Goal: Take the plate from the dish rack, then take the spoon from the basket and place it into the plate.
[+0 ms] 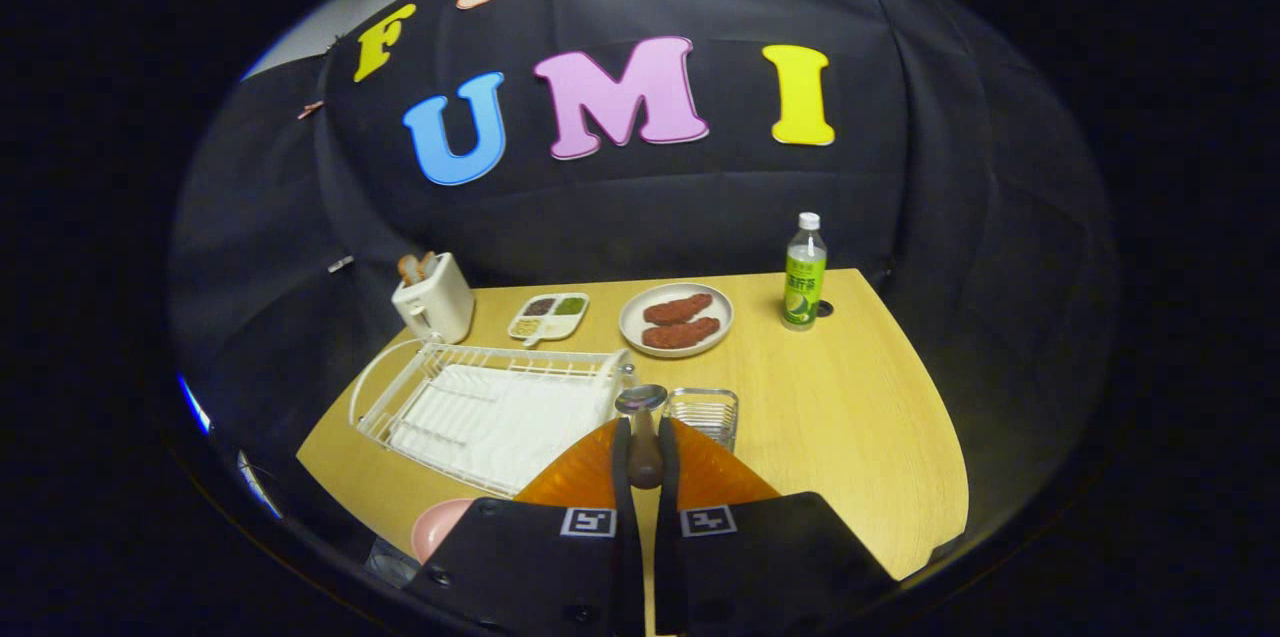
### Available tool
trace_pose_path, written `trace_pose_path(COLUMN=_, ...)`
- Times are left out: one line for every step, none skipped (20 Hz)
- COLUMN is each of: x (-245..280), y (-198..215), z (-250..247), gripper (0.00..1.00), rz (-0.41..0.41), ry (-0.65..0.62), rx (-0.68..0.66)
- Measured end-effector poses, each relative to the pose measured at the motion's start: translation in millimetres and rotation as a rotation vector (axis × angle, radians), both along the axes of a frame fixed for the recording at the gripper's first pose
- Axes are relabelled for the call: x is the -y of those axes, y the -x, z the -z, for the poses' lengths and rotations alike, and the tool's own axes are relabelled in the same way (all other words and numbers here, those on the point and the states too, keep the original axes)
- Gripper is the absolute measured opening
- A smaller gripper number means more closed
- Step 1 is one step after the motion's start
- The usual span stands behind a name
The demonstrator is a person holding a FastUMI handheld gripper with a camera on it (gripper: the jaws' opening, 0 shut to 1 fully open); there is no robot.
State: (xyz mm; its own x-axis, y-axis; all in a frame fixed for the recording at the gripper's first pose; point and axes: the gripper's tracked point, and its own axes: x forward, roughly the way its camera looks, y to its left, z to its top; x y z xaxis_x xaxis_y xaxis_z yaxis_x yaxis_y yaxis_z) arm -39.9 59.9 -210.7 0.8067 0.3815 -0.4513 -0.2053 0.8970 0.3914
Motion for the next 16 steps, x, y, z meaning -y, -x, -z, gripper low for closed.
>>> trace_pose_path(x=-14.8, y=7.3, z=-13.3, gripper=0.08, rz=-0.045, ry=-0.024, rx=0.014)
trace_pose_path(x=-29.8, y=16.1, z=-25.0, gripper=0.09, rz=-0.091, ry=-0.051, rx=0.026)
trace_pose_path(x=-44.6, y=26.0, z=-34.3, gripper=0.08, rz=-0.140, ry=-0.076, rx=0.032)
trace_pose_path(x=-58.2, y=36.4, z=-39.3, gripper=0.08, rz=-0.190, ry=-0.096, rx=0.036)
trace_pose_path(x=-71.4, y=48.2, z=-43.2, gripper=0.09, rz=-0.239, ry=-0.113, rx=0.040)
trace_pose_path(x=-83.0, y=58.9, z=-43.1, gripper=0.08, rz=-0.290, ry=-0.122, rx=0.042)
trace_pose_path(x=-91.7, y=72.6, z=-38.6, gripper=0.09, rz=-0.337, ry=-0.122, rx=0.038)
trace_pose_path(x=-99.4, y=87.8, z=-32.1, gripper=0.08, rz=-0.381, ry=-0.120, rx=0.034)
trace_pose_path(x=-109.3, y=101.8, z=-23.8, gripper=0.08, rz=-0.421, ry=-0.115, rx=0.026)
trace_pose_path(x=-119.5, y=114.4, z=-15.2, gripper=0.08, rz=-0.458, ry=-0.111, rx=0.011)
trace_pose_path(x=-130.0, y=127.2, z=-4.0, gripper=0.09, rz=-0.489, ry=-0.107, rx=-0.013)
trace_pose_path(x=-140.0, y=137.0, z=7.7, gripper=0.08, rz=-0.516, ry=-0.102, rx=-0.038)
trace_pose_path(x=-145.6, y=146.0, z=17.7, gripper=0.09, rz=-0.537, ry=-0.092, rx=-0.054)
trace_pose_path(x=-152.4, y=151.6, z=29.0, gripper=0.08, rz=-0.555, ry=-0.074, rx=-0.069)
trace_pose_path(x=-155.5, y=156.4, z=42.3, gripper=0.09, rz=-0.569, ry=-0.051, rx=-0.081)
trace_pose_path(x=-161.1, y=158.1, z=53.8, gripper=0.08, rz=-0.579, ry=-0.030, rx=-0.091)
